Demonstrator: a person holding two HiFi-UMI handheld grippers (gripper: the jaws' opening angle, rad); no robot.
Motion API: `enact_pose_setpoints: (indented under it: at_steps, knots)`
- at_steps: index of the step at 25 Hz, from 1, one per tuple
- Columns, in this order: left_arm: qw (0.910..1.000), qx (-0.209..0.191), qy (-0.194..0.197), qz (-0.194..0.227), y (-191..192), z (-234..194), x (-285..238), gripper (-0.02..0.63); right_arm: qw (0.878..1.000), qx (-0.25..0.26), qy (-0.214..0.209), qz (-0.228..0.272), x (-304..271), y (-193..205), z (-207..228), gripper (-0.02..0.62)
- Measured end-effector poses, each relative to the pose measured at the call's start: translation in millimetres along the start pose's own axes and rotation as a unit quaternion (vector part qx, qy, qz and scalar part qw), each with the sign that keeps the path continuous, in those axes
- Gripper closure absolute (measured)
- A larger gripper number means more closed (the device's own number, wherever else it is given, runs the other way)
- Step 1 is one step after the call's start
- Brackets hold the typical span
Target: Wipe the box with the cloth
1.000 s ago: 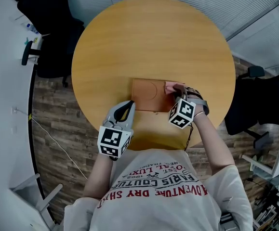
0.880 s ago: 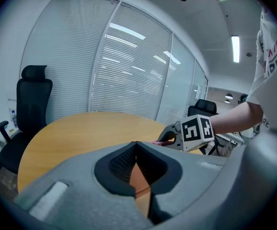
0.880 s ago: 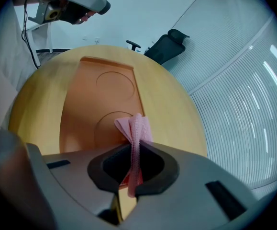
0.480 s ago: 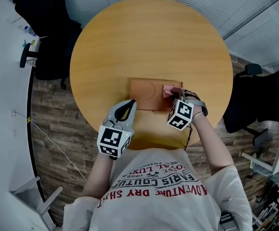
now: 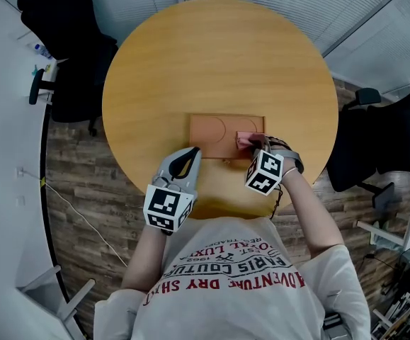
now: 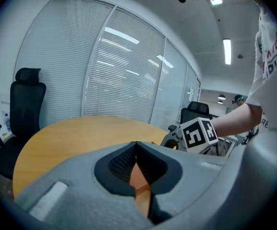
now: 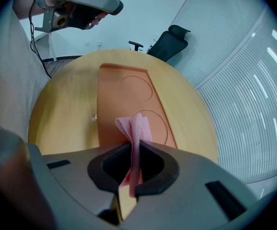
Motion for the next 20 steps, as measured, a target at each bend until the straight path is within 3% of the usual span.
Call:
enact_pose_setpoints:
  at_steps: [12, 20]
  knots:
    - [0.9999, -0.007, -0.012, 0.002, 5, 11, 17, 0.597, 1.0, -0.006, -0.003, 0.006, 18, 7, -33, 0.565]
    - [0.9999, -0.01, -0.006, -0.005, 14, 29, 23, 0.597, 0.999, -0.009, -0.036, 0.004, 24, 16, -57, 0.565]
Point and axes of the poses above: the fingertips, and each gripper's own axes: x backward along the fingers, z to its right, y out of its underside, the point moved 6 cm from there along x, backward along the fingers
